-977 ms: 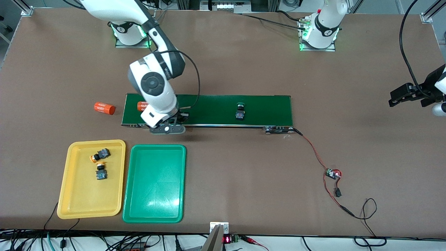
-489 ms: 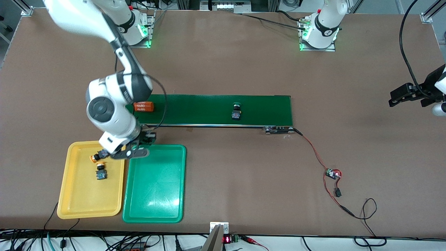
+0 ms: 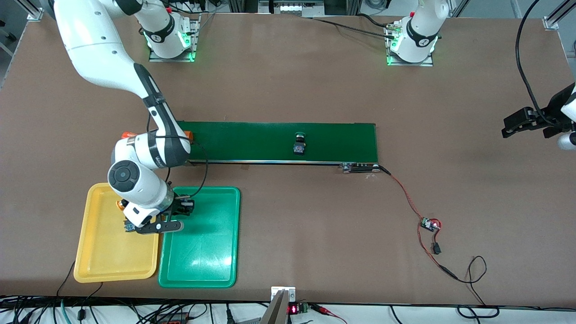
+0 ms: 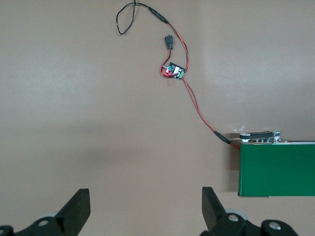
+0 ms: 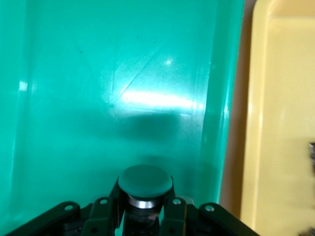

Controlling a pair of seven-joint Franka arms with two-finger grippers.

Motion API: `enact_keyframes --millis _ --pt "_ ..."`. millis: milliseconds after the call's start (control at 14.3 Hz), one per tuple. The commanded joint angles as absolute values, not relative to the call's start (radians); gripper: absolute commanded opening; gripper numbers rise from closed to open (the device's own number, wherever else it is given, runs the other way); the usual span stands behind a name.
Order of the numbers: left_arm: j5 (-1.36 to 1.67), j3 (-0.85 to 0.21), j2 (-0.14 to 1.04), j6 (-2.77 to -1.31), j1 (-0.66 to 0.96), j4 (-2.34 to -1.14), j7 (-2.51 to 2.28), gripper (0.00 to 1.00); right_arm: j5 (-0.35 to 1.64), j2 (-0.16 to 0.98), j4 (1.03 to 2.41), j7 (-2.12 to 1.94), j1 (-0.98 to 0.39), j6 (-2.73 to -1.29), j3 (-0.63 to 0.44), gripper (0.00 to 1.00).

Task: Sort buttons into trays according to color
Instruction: 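Carry the green-capped button into the green tray and open the right gripper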

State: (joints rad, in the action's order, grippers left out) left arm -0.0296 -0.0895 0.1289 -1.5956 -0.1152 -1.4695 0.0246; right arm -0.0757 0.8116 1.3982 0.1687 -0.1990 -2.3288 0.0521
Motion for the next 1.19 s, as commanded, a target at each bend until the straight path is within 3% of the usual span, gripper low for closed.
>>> enact_keyframes --millis 0,70,140,279,419,768,1117 --pt "-0.003 -0.091 0.133 -1.585 -0.117 -1.45 0.041 1.0 -0.071 0.845 1.365 0.15 -0.187 -2.35 0.069 0.07" --pt "-0.005 -0.091 0.133 -1.585 -0.117 -1.45 0.041 1.0 -0.071 0.845 1.365 0.15 -0.186 -2.35 0.068 0.07" --pt "-0.003 -0.091 0.133 -1.585 -0.117 -1.45 0.041 1.0 -0.071 0.847 1.365 0.152 -0.186 -2.35 0.066 0.18" --pt "-0.005 -0.089 0.133 -1.583 -0.118 -1.451 0.043 1.0 -0.068 0.847 1.371 0.169 -0.187 -2.35 0.064 0.65" --pt "-0.006 -0.089 0.133 -1.582 -0.12 -1.451 0.041 1.0 -0.069 0.839 1.373 0.151 -0.189 -2.349 0.064 1.0" --pt "0.0 -0.087 0.132 -1.583 -0.12 -1.451 0.043 1.0 -0.068 0.744 1.455 0.161 -0.202 -2.312 0.064 1.0" --pt "0.037 -0.086 0.127 -1.577 -0.126 -1.451 0.041 1.0 -0.061 0.537 1.689 0.279 -0.204 -2.283 0.074 1.0"
